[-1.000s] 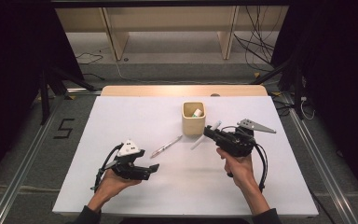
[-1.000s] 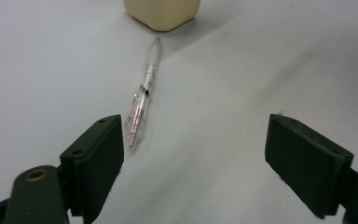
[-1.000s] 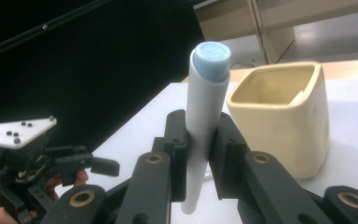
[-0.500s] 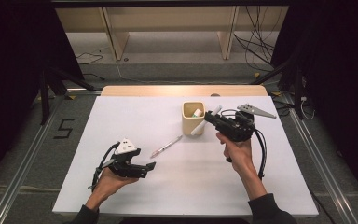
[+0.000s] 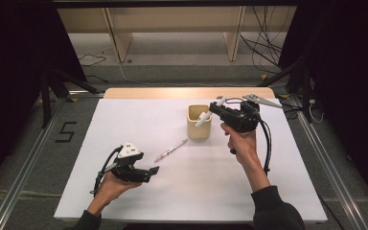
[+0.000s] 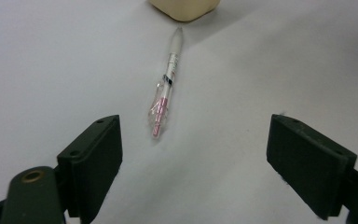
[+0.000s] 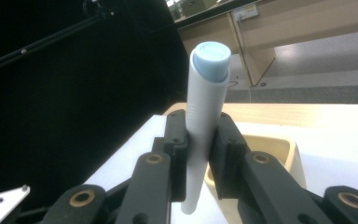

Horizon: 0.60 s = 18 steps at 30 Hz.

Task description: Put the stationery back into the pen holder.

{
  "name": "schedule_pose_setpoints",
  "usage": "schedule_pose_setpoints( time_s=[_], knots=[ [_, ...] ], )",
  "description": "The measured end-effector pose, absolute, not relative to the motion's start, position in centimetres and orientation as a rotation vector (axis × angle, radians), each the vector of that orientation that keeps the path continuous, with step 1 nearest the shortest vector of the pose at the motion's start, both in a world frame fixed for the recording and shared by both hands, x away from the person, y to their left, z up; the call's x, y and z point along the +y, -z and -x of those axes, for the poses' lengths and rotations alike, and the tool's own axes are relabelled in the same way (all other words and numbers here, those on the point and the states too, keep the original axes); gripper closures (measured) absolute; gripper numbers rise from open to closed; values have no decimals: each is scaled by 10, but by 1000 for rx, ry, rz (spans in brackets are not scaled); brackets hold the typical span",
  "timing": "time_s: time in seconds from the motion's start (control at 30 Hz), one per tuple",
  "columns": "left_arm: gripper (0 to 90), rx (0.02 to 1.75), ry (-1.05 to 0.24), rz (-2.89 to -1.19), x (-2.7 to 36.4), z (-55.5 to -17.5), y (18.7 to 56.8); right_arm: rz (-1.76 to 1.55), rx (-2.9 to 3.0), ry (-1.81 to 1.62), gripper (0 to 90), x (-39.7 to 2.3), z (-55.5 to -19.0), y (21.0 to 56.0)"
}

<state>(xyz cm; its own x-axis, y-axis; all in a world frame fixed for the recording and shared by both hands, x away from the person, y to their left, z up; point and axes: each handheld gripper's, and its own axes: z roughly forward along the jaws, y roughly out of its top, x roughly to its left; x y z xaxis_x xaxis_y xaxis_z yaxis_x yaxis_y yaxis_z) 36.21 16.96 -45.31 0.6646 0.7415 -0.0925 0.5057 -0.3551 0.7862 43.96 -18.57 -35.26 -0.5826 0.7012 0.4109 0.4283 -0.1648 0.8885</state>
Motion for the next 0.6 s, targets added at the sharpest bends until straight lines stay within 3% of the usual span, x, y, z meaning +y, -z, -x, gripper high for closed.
schedule_pose_setpoints(
  time_s=[0.6],
  knots=[
    [181,960,-352,-2038,171,-363,453,-1396,1823,-1762,787,-175,-480,347]
  ],
)
